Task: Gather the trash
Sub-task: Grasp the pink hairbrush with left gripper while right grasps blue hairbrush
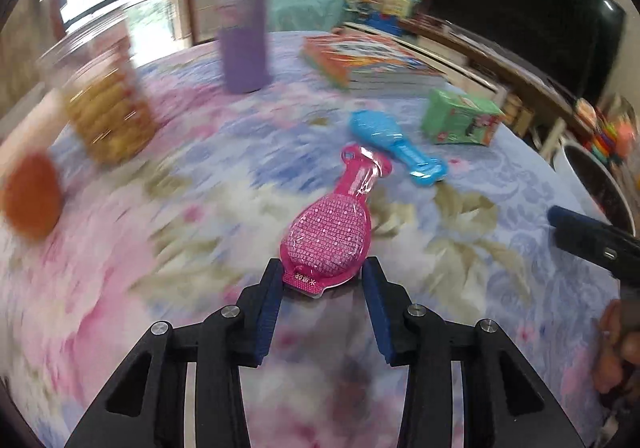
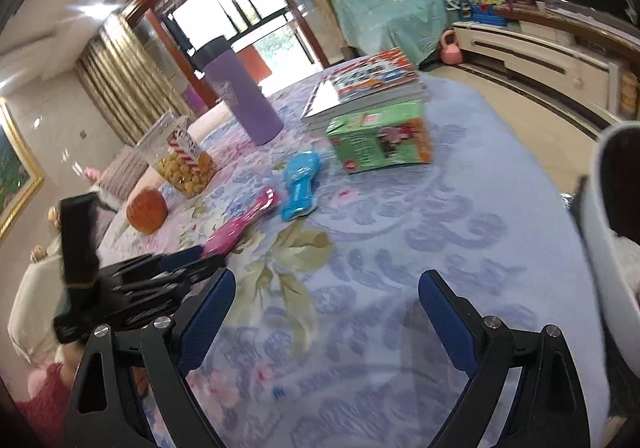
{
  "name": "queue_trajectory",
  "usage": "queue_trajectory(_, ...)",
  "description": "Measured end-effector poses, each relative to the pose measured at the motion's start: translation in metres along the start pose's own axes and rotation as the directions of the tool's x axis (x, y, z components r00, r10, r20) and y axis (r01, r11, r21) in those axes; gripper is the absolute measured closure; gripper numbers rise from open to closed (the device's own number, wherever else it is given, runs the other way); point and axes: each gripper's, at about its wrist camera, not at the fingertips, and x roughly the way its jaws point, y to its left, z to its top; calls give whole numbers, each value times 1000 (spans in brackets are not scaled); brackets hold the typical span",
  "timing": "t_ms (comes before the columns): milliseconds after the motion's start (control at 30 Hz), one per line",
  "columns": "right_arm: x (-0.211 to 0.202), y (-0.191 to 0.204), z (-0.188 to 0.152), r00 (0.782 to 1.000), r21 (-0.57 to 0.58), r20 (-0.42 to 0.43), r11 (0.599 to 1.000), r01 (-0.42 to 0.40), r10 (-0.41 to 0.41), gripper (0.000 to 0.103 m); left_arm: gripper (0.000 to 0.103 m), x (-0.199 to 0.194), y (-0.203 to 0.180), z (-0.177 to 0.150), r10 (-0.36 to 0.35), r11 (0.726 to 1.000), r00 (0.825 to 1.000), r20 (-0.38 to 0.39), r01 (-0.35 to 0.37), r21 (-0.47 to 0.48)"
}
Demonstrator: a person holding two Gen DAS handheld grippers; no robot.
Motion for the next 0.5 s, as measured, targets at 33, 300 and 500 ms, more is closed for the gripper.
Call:
queue_trajectory(33,7,5,2,1000,-16,-8,1000,-2,2,10,64,-6,5,-4,2,1000,1000,0,-2,-29)
queue_trajectory(300,57,38,27,998,-154,-41,987,43,-50,25,64,-45,25,-46,73,980,997,9,-70,-184)
queue_trajectory(500,94,47,41,987,-225,-91,968,109,-132,38,63,-51,24,-54,66,977,998,19,-61,-204)
